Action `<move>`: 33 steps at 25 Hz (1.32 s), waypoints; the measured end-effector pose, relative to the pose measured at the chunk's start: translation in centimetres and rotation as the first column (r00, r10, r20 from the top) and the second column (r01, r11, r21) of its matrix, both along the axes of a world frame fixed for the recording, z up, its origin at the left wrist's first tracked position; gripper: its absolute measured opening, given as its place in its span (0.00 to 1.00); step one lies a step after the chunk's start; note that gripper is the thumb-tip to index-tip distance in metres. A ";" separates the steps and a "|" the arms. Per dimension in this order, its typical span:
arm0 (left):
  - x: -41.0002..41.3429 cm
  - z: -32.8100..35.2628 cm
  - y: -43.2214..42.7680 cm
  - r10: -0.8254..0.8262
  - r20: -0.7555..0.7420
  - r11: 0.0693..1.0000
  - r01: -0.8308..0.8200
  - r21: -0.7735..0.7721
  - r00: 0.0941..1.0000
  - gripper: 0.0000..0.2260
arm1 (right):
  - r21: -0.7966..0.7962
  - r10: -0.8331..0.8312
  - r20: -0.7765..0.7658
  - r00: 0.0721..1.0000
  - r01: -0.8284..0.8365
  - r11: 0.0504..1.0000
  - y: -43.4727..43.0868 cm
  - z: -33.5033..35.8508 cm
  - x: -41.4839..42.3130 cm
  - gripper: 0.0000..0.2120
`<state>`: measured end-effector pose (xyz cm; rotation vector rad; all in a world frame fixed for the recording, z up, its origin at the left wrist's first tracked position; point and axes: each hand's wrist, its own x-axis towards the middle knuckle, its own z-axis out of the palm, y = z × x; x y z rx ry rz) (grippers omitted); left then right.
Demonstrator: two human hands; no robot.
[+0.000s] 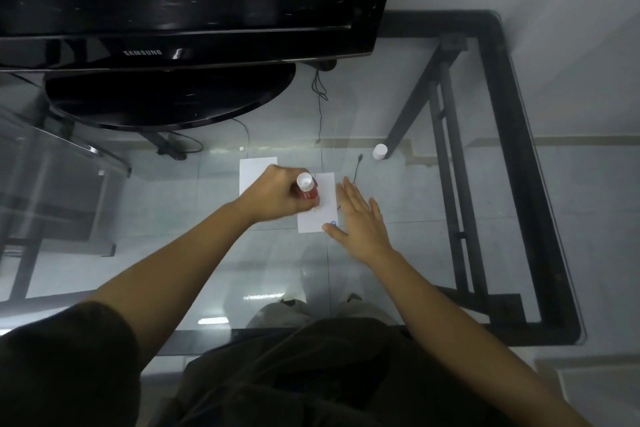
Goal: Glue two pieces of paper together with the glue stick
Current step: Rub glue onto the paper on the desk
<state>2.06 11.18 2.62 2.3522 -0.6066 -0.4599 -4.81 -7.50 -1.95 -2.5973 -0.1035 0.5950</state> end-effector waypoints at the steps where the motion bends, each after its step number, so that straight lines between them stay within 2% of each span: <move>1: -1.0 -0.1 0.0 -0.036 -0.006 0.999 0.036 -0.002 0.999 0.09 | -0.027 -0.007 -0.007 1.000 0.007 1.000 0.0 0.0 0.0 0.38; 6: -1.1 -0.5 -0.5 -0.076 -0.019 0.997 0.076 0.031 0.997 0.09 | -0.068 -0.016 -0.052 0.999 0.013 0.998 -0.1 0.2 0.2 0.41; 12: 2.7 -0.2 -1.0 0.094 0.028 0.994 -0.095 0.047 0.995 0.09 | -0.057 -0.016 -0.065 0.998 0.013 0.998 0.0 0.3 0.4 0.41; 17: -1.3 -0.6 -0.8 -0.079 -0.005 0.996 0.080 0.040 0.997 0.09 | -0.061 -0.008 -0.062 0.998 0.005 0.998 -0.3 -0.1 0.4 0.41; 19: -1.1 -0.7 -0.9 -0.091 -0.016 0.994 0.092 0.059 0.996 0.09 | -0.061 -0.005 -0.065 0.998 0.002 0.998 -0.1 0.0 0.4 0.41; 27: 2.9 -0.6 -1.4 0.122 0.045 0.992 -0.123 0.033 0.992 0.09 | -0.056 -0.006 -0.081 0.997 0.002 0.998 -0.1 0.4 0.5 0.41; 29: 1.5 -0.6 -1.3 0.083 0.009 0.997 -0.083 -0.004 0.997 0.10 | -0.065 0.001 -0.071 0.998 -0.005 0.998 -0.2 0.2 0.4 0.41; 33: -1.0 -0.5 -1.2 -0.070 -0.051 0.997 0.071 0.022 0.996 0.11 | -0.064 0.004 -0.063 0.998 -0.008 0.998 -0.2 -0.1 0.3 0.41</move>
